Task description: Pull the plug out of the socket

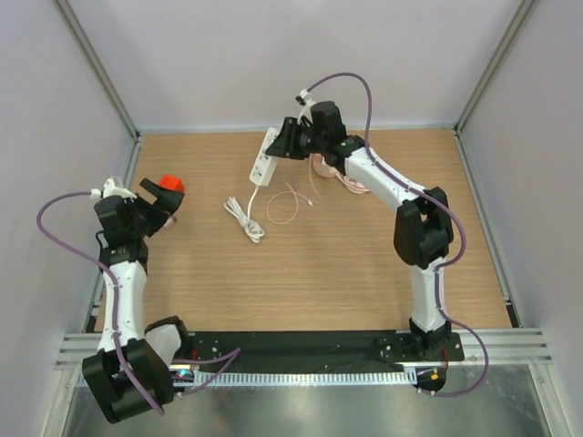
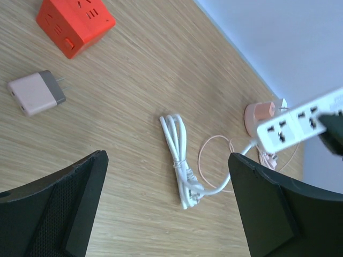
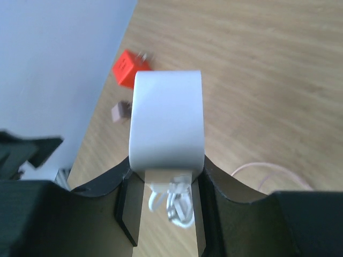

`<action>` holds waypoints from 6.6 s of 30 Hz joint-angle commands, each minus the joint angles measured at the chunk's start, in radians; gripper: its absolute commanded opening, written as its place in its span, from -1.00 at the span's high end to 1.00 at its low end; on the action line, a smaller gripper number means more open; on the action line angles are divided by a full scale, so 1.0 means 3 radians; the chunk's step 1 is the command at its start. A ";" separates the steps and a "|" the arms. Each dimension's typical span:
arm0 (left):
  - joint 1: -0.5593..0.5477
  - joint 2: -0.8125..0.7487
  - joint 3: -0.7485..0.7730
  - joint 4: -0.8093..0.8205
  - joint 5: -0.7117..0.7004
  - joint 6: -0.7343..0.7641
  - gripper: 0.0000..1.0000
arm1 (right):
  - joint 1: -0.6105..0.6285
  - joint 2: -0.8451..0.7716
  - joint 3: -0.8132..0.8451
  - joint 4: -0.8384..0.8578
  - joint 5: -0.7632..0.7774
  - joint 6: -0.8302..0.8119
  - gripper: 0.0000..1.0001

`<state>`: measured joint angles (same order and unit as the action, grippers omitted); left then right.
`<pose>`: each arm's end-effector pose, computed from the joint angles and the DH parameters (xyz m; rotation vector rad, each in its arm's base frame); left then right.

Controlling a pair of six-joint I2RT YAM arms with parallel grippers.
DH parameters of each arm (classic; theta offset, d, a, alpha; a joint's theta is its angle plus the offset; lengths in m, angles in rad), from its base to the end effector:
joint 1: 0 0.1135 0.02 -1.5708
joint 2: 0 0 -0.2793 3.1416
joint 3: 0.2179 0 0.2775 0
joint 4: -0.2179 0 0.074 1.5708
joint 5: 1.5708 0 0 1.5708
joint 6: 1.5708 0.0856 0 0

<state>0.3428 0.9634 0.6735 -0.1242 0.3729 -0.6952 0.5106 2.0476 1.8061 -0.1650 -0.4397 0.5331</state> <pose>0.2724 0.0641 0.2610 -0.7737 1.8482 -0.5969 0.4749 0.3078 0.2952 -0.2835 2.0905 1.0892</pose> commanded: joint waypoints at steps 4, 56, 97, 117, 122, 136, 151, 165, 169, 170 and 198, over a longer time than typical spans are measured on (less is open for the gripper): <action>0.0018 -0.0255 -0.0133 -0.0087 0.0102 0.0134 -0.99 | -0.0030 0.0614 0.1198 -0.0069 0.0846 0.0314 0.98; -0.0048 -0.0215 -0.0358 0.0388 0.0756 -0.0019 -0.99 | -0.0240 0.1673 0.1695 0.0596 0.0324 -0.0395 -0.66; -0.3412 0.2912 0.3123 -0.0464 -0.0946 0.0507 -0.73 | -0.1998 -0.2106 -0.2149 -0.0636 -0.0850 -0.1501 -0.98; -0.3525 0.4780 0.5204 -0.1274 -0.2429 0.0962 -0.35 | -0.2172 -0.2044 -0.2380 -0.0437 -0.1106 -0.1429 -0.97; -0.3520 0.4990 0.5389 -0.1187 -0.2562 0.1075 -0.27 | -0.2234 -0.2049 -0.2385 -0.0417 -0.1137 -0.1409 -0.97; -0.3479 0.5338 0.5742 -0.0880 -0.2537 0.1177 -0.08 | -0.2336 -0.2055 -0.2421 -0.0375 -0.1245 -0.1332 -0.97; -0.3454 0.5532 0.5880 -0.0609 -0.2634 0.1198 0.18 | -0.2367 -0.2055 -0.2467 -0.0309 -0.1331 -0.1266 -0.97; -0.3408 0.4476 0.4487 0.0218 -0.2072 0.1182 1.00 | -0.2367 -0.1917 -0.2502 -0.0253 -0.1510 -0.1149 -0.97; -0.3408 0.3959 0.3836 0.0577 -0.1944 0.1065 1.00 | -0.2352 -0.1804 -0.2563 -0.0141 -0.1658 -0.0975 -0.96; -0.3408 0.3846 0.3683 0.0729 -0.1913 0.1024 1.00 | -0.2336 -0.1758 -0.2574 -0.0075 -0.1684 -0.0914 -0.97; -0.3796 0.2076 0.1028 0.2188 -0.1734 -0.0188 1.00 | -0.1728 -0.2233 -0.3111 -0.0191 -0.1408 -0.0954 -0.99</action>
<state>-0.7746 1.7092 0.9722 0.2653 -0.1287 -0.7040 -0.0200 1.4590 0.8837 -0.1844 -0.8623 0.3008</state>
